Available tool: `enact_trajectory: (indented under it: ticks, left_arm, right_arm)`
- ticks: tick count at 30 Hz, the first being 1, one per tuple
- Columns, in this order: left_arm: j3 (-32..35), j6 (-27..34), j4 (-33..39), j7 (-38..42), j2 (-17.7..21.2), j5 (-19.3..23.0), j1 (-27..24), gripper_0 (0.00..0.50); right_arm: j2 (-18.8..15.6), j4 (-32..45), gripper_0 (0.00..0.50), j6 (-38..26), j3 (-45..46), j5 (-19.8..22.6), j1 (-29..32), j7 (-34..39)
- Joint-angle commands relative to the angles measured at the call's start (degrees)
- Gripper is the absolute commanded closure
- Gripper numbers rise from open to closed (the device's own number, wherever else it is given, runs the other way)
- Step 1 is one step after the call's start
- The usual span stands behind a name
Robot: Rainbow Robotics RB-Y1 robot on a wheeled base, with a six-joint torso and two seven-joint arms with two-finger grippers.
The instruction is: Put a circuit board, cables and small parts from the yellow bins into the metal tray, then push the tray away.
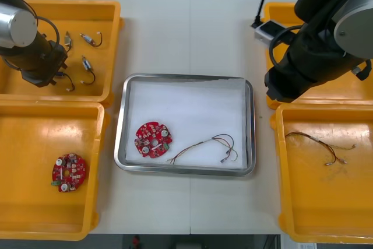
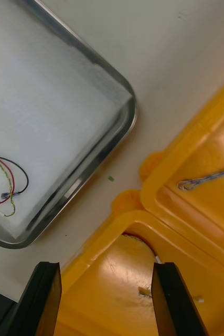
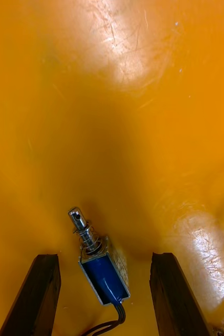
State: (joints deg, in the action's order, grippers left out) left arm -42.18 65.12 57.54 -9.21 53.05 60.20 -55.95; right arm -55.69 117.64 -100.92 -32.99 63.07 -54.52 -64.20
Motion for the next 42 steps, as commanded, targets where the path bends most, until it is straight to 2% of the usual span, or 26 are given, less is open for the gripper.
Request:
enact_trajectory:
  ticks: [1, 7, 8, 9, 11, 12, 17, 22, 27, 31, 37, 42]
  left_arm:
    - [-1.6, -0.7, -0.6, 0.7, -0.4, 1.5, -2.2, 0.0]
    - [-3.3, -2.2, -0.7, 0.2, -0.4, 1.8, -2.1, 0.0]
    - [-3.3, -2.1, -0.7, 0.1, -0.4, 1.7, -2.1, 0.071]
    - [-3.3, -2.1, -0.7, 0.1, -0.4, 1.7, -2.1, 0.071]
    - [-3.3, -2.2, -0.7, -0.1, -0.4, 1.7, -2.1, 0.375]
    - [-3.3, -2.2, -0.7, -0.2, -0.4, 1.7, -2.1, 0.498]
    - [-3.3, -2.3, -0.7, -0.5, -0.4, 1.1, -2.1, 0.5]
    - [-3.3, -2.3, -0.4, -1.3, -0.1, 0.7, -2.1, 0.5]
    - [-3.3, -1.8, 1.8, -2.2, 2.1, 0.5, -2.2, 0.5]
    - [-3.2, 1.3, 5.4, -3.5, 5.4, 0.9, -2.6, 0.5]
    - [-3.2, 5.7, 8.7, -5.9, 10.1, 6.2, -4.5, 0.5]
    - [-2.9, 10.0, 9.3, -10.6, 11.7, 9.0, -7.4, 0.5]
  right_arm:
    - [-3.6, 0.0, 0.0, -1.6, 4.8, -0.9, 2.4, 7.7]
    - [-4.3, -2.5, 0.0, -2.1, 7.8, -2.5, 4.2, 17.2]
    - [-4.3, -3.1, 0.0, -2.2, 8.3, -2.9, 4.6, 19.0]
    - [-4.3, -3.1, 0.0, -2.2, 8.3, -2.9, 4.6, 19.0]
    - [-4.3, -5.2, 0.0, -2.2, 9.5, -3.4, 5.0, 22.6]
    - [-4.3, -6.3, 0.0, -2.2, 9.9, -3.5, 5.0, 24.0]
    - [-4.2, -11.4, 0.0, -2.1, 11.8, -3.5, 4.9, 28.3]
    - [-3.6, -16.6, 0.0, -2.1, 12.3, -3.6, 4.1, 29.2]
    - [-2.2, -23.2, 0.0, -1.9, 12.3, -3.7, 1.6, 29.0]
    - [0.2, -30.0, 0.0, -0.9, 12.3, -4.9, -1.2, 28.7]
    - [4.2, -37.4, 0.0, 1.4, 12.3, -8.3, -3.3, 28.0]
    - [7.8, -42.2, 0.0, 4.5, 12.3, -12.1, -3.5, 26.9]
